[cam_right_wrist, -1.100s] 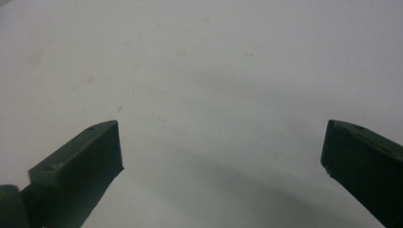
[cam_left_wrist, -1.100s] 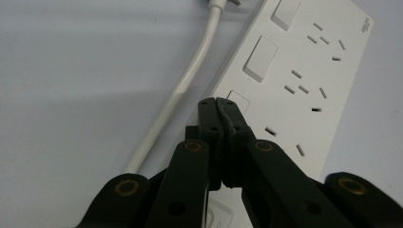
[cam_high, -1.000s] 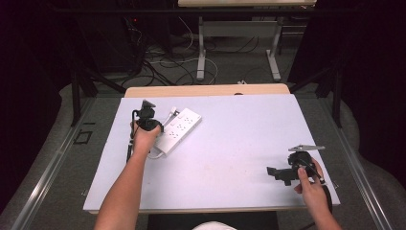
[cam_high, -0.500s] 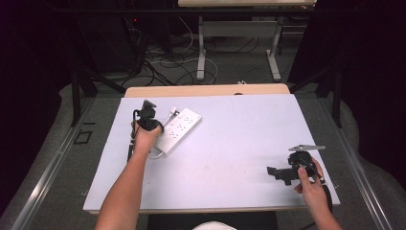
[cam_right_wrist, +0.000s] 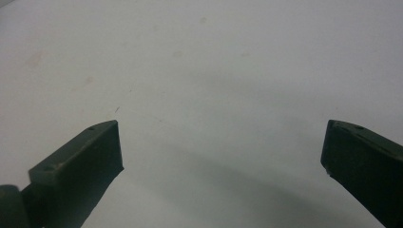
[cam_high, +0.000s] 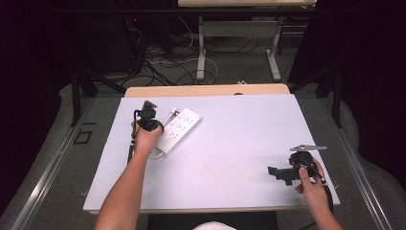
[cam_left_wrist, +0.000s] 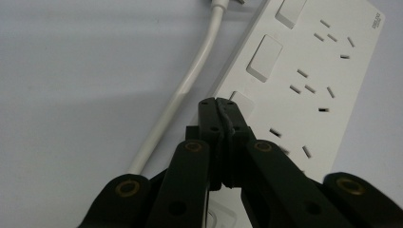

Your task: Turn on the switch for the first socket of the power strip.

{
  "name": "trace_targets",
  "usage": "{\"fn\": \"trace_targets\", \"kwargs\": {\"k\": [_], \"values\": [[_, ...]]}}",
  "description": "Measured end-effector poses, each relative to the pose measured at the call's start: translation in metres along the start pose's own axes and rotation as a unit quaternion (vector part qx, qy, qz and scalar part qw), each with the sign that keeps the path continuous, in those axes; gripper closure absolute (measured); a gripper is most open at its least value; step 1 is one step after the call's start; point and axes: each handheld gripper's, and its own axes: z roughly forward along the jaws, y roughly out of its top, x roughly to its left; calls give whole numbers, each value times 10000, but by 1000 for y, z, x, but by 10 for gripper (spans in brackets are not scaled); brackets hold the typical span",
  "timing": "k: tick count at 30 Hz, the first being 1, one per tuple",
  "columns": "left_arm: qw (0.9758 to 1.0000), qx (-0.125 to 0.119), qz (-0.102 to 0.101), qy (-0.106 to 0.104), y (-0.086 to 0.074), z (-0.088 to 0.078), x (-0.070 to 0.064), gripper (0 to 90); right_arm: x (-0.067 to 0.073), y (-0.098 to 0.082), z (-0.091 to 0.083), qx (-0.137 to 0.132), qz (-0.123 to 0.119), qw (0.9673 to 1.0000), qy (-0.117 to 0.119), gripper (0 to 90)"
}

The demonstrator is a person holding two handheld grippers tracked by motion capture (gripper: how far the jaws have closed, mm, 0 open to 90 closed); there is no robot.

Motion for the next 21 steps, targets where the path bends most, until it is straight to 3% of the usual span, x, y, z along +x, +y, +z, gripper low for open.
{"fn": "trace_targets", "kwargs": {"k": [21], "values": [[9997, -69, 177, -121, -1, -7, -8, 855, 0, -1, 0, 41, 38, 10000, 9, 0]]}}
